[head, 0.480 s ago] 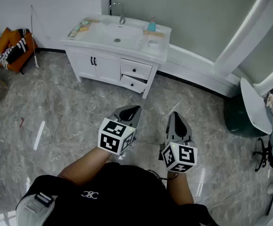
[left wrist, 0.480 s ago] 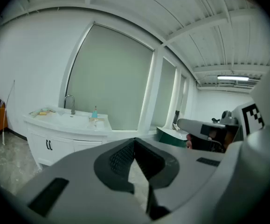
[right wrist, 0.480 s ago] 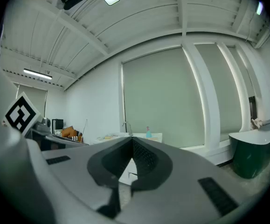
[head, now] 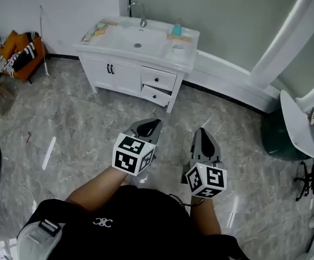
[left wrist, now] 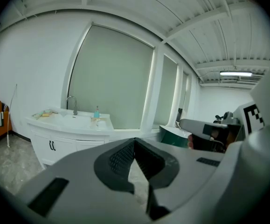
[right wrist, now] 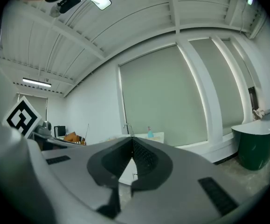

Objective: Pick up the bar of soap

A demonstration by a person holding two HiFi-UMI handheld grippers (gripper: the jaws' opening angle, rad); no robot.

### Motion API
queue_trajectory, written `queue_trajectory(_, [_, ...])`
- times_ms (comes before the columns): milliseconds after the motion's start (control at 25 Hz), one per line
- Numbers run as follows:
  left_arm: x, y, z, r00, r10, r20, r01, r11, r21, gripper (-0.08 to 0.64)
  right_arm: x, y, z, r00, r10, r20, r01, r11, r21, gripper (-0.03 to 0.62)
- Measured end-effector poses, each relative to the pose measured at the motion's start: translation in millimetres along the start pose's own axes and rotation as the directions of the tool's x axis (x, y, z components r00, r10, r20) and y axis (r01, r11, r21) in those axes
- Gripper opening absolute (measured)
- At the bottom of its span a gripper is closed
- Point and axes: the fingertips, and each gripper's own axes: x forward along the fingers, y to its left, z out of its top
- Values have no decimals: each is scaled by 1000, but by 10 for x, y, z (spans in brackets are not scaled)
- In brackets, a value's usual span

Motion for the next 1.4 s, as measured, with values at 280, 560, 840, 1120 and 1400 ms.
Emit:
queue_trajectory(280, [72, -166, -59, 1000, 13, -19, -12, 1000, 7, 11, -72, -144, -72, 1000, 17, -20, -17, 1000, 16, 6])
queue_trajectory(560, [142, -411, -139, 999, 33, -21, -33, 999, 8, 11, -208, -364, -117, 999, 40, -33, -40, 999, 12, 6])
queue_trajectory(840, [179, -553, -239, 998, 43, -37, -43, 999, 9, 11, -290, -517, -165, 998, 46, -45, -45, 999, 16, 6])
queue_trajectory(1120, [346, -529, -205, 999, 28, -33, -28, 1000, 2, 11, -195, -587, -213, 998, 36, -58, -36, 999, 0, 6])
queue_trajectory(1400, [727, -332, -168, 999, -14, -30, 13, 1000, -19, 11, 152, -693, -243, 997, 13, -76, -16, 999, -38, 6])
